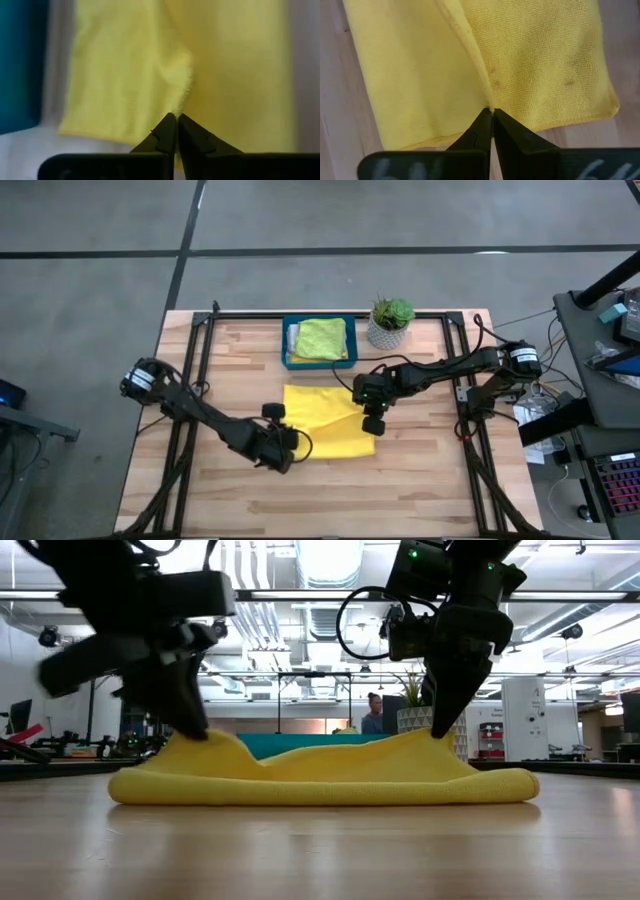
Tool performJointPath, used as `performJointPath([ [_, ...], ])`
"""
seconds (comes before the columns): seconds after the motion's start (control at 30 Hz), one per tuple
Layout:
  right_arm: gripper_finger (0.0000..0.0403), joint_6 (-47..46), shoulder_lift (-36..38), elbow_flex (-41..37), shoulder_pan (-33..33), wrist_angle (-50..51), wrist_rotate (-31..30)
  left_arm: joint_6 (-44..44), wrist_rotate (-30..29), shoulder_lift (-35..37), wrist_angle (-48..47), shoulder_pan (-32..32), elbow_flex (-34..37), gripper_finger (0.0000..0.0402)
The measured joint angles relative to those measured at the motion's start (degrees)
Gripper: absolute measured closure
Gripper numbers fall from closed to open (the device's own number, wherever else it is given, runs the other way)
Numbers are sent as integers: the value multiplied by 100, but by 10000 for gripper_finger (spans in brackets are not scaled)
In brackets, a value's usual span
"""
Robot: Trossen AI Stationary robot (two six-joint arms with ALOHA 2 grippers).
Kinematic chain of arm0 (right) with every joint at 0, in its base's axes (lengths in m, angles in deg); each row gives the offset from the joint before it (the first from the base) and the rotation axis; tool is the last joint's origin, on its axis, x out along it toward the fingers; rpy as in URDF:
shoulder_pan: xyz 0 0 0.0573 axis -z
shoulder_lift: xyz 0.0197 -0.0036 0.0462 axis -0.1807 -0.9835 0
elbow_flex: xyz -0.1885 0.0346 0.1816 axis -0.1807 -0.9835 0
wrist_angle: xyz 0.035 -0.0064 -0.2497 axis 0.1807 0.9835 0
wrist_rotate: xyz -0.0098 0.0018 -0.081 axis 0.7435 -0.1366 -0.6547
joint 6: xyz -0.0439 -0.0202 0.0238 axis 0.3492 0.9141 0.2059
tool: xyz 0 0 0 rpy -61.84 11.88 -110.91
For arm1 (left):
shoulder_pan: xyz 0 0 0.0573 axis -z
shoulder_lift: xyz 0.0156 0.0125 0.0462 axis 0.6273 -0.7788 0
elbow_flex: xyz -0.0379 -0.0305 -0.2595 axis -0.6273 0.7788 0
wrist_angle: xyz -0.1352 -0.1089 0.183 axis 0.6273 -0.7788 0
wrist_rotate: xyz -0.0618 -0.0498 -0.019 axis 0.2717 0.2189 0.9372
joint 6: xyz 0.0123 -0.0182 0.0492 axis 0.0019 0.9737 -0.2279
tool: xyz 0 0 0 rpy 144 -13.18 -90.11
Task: Fold microfiber towels
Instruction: Fold the yellow microfiber cloth
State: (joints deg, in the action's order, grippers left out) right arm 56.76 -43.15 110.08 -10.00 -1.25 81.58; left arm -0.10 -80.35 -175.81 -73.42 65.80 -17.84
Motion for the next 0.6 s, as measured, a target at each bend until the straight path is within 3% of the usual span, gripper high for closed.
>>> performJointPath([
  [0.13,394,15,52,-2,0,150,0,33,-399,81,-21,-187,59,400],
  [0.47,394,-9,603,-2,0,599,-15,-405,-419,101,-44,-659,61,400],
  [0.6,394,-11,718,-2,0,596,-303,-405,-433,101,-55,-909,61,400],
])
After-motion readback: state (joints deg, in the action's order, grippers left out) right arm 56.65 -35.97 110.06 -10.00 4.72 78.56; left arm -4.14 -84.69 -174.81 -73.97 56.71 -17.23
